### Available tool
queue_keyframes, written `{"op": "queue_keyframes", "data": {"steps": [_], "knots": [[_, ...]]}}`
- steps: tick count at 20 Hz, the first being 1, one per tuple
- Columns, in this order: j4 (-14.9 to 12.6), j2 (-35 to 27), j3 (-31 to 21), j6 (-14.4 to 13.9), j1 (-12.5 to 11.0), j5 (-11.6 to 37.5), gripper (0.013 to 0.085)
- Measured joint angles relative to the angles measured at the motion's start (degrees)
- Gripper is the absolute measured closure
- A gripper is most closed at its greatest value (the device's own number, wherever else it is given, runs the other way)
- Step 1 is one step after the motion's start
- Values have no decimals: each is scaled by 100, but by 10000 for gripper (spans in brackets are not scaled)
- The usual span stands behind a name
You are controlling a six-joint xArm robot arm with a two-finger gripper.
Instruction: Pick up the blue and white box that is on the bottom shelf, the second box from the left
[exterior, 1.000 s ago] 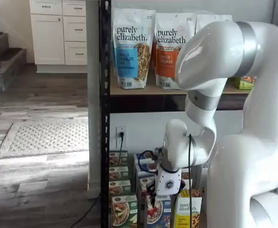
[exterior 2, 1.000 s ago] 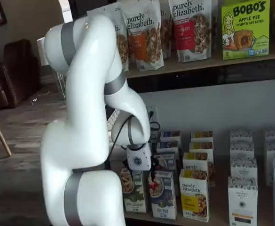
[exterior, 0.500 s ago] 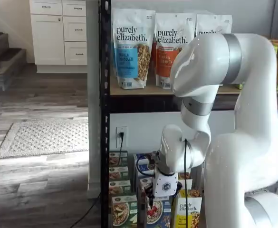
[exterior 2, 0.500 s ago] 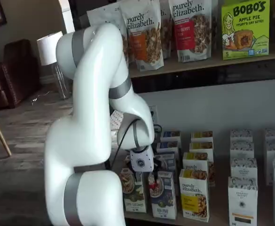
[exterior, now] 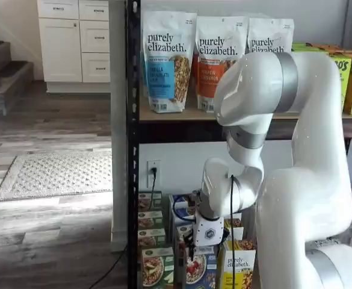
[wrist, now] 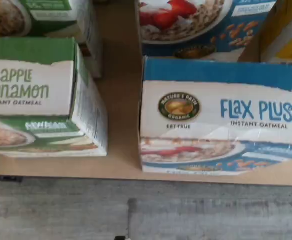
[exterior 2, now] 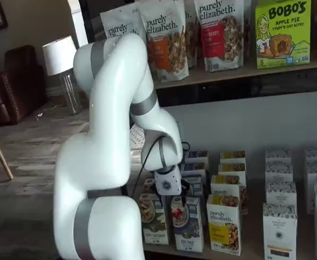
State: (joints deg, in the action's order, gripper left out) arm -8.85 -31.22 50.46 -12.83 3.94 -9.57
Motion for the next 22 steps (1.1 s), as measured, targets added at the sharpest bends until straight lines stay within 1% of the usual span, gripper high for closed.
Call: {"op": "queue_keyframes", "data": {"steps": [3,6,7,9,13,14,15,19,20,22], "knots": [[-70,-187,203,-20,-47,29,130],[70,-313,340,131,-60,34,130],[63,-357,389,135,-72,31,130],[-40,-441,492,68,-109,21,130],[-503,-566,671,-304,-196,-15,130],[-563,-592,707,-350,-207,-15,130],[-589,-616,740,-368,-213,-18,130],[-466,-690,842,-262,-196,-35,130],[-468,-707,870,-267,-192,-50,130],[-560,-738,922,-355,-194,-75,130]]}}
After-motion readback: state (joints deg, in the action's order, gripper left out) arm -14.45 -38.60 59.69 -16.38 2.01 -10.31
